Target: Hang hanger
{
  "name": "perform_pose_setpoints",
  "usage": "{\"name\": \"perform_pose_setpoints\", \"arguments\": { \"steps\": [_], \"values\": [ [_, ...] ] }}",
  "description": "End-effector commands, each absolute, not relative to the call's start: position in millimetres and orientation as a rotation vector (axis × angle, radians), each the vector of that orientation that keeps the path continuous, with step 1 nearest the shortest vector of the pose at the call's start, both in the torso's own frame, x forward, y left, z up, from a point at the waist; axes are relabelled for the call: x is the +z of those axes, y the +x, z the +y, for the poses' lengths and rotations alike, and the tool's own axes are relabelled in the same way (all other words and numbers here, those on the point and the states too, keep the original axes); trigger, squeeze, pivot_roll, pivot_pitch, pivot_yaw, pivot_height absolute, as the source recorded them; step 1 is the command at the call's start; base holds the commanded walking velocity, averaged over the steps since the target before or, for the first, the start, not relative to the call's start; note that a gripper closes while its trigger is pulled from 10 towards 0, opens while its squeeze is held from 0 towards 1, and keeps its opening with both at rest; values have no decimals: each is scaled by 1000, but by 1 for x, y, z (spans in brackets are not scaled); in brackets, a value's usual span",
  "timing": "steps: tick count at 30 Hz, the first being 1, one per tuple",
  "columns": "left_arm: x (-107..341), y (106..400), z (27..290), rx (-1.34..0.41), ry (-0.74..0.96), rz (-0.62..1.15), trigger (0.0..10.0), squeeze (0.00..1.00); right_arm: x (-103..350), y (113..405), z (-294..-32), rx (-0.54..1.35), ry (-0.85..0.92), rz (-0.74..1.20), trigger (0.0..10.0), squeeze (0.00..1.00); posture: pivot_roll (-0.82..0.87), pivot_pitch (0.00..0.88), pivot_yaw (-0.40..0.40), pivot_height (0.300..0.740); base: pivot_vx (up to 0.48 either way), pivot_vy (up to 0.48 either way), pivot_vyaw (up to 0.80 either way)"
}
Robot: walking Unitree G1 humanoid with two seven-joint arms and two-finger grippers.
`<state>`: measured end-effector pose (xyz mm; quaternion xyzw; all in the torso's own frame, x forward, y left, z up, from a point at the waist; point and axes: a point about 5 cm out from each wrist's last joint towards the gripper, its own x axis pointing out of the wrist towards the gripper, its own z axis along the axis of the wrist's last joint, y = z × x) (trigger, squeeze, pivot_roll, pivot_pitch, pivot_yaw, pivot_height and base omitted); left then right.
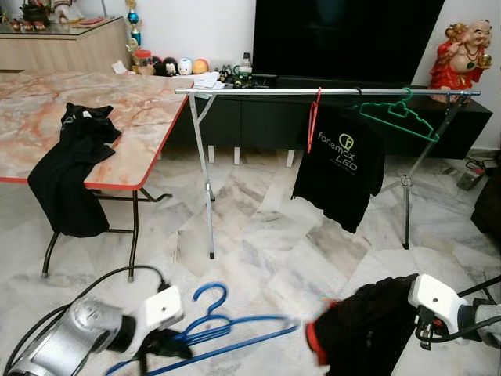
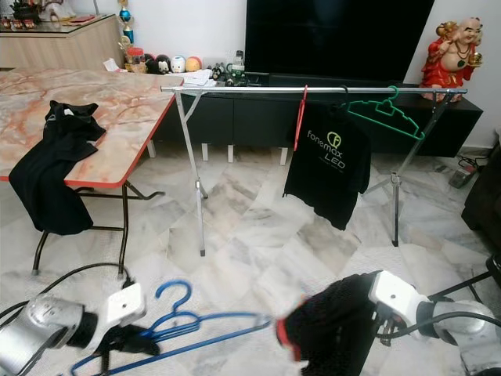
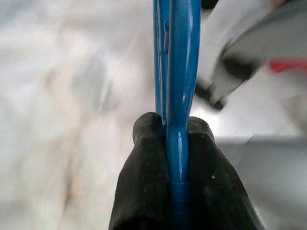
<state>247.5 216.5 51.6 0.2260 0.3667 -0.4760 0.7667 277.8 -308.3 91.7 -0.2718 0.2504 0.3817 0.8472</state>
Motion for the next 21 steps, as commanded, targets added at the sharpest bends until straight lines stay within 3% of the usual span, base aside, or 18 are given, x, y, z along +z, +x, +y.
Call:
{"name": "perform_pose_setpoints", "arguments": {
  "steps": [1,2,3,4,7,8,11,16,21],
  "values": [
    [38,249,227,-928,552,829,0,0,99,286,-303,749,-528,444,0,0,11,0,-31,740,0,0,0],
    [21,250,237,-765,590,860,3608,0,97,291,-298,674,-484,398,0,0,22,0,-36,740,0,0,0],
    [15,250,240,-712,595,871,3608,0,96,292,-297,646,-471,385,0,0,22,0,-36,740,0,0,0],
    [1,247,247,-580,621,879,10000,0,90,298,-295,518,-418,379,0,0,25,0,-39,740,0,0,0],
    [-20,233,257,-388,581,926,10000,0,83,302,-290,363,-336,343,0,0,23,0,-30,740,0,0,0],
    [-37,216,264,-192,436,978,10000,0,80,305,-285,209,-233,298,0,0,14,0,-17,740,0,0,0],
    [-53,196,268,6,222,1005,10000,0,82,307,-285,-17,-148,238,0,0,7,0,-3,740,0,0,0],
    [-69,170,268,74,271,1070,10000,0,83,303,-276,-223,-62,196,0,0,-5,0,18,740,0,0,0],
    [-83,149,258,147,175,1104,10000,0,83,295,-249,-361,-15,186,0,0,-6,0,36,740,0,0,0]
  ]
}}
